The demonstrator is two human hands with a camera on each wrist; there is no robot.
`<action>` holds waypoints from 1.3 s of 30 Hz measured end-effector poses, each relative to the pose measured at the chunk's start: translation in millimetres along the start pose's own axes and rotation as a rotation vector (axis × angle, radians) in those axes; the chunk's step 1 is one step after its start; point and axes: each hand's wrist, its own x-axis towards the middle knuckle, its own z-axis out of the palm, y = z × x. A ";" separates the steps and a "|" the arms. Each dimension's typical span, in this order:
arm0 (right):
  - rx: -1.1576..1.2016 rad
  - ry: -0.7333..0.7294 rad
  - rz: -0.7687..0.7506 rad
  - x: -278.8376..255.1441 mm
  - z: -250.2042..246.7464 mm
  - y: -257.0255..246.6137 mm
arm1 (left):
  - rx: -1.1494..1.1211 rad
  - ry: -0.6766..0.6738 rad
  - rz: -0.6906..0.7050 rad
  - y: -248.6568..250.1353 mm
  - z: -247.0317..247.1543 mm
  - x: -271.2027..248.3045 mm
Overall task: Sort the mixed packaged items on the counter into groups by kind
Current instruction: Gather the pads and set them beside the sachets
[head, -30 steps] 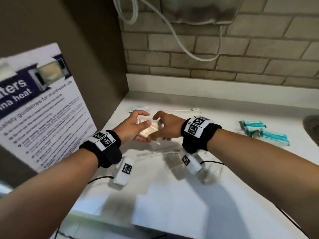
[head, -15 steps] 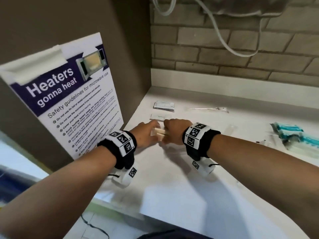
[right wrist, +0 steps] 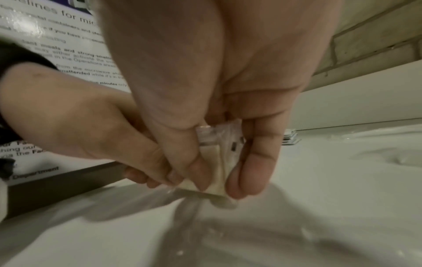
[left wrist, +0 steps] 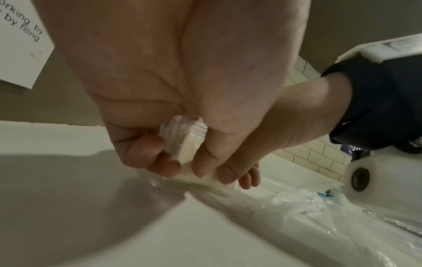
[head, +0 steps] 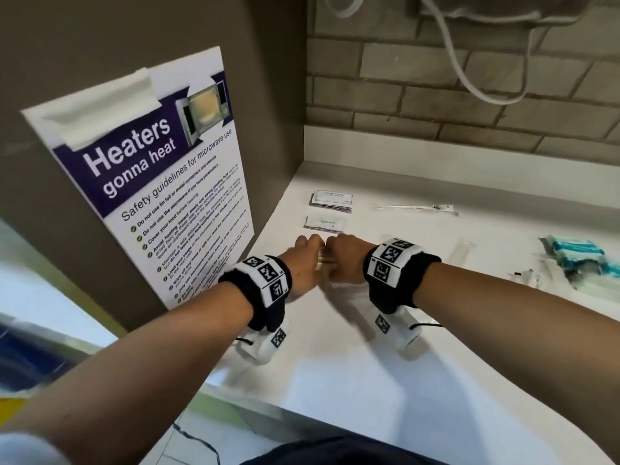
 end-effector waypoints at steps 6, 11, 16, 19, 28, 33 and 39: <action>-0.014 -0.013 0.028 2.5 3.4 2.2 | 0.065 -0.023 0.030 -6.6 -1.0 0.8; 0.003 -0.017 0.039 5.4 5.0 3.8 | 0.022 0.005 0.019 -8.8 0.4 2.3; 0.022 -0.005 0.027 5.3 0.9 5.1 | 0.014 -0.009 0.024 -9.0 -3.8 7.5; 0.051 0.018 0.047 4.1 0.0 5.5 | 0.026 0.017 0.036 -10.8 -5.7 10.5; 0.067 0.042 0.054 3.0 -4.1 12.9 | -0.034 0.163 0.097 -12.0 -12.7 10.0; 0.096 0.013 0.038 3.3 -6.7 10.9 | -0.061 0.172 0.053 -14.6 -14.2 10.7; 0.080 0.005 0.013 6.1 -5.0 8.7 | -0.010 0.126 0.061 -11.4 -10.7 12.5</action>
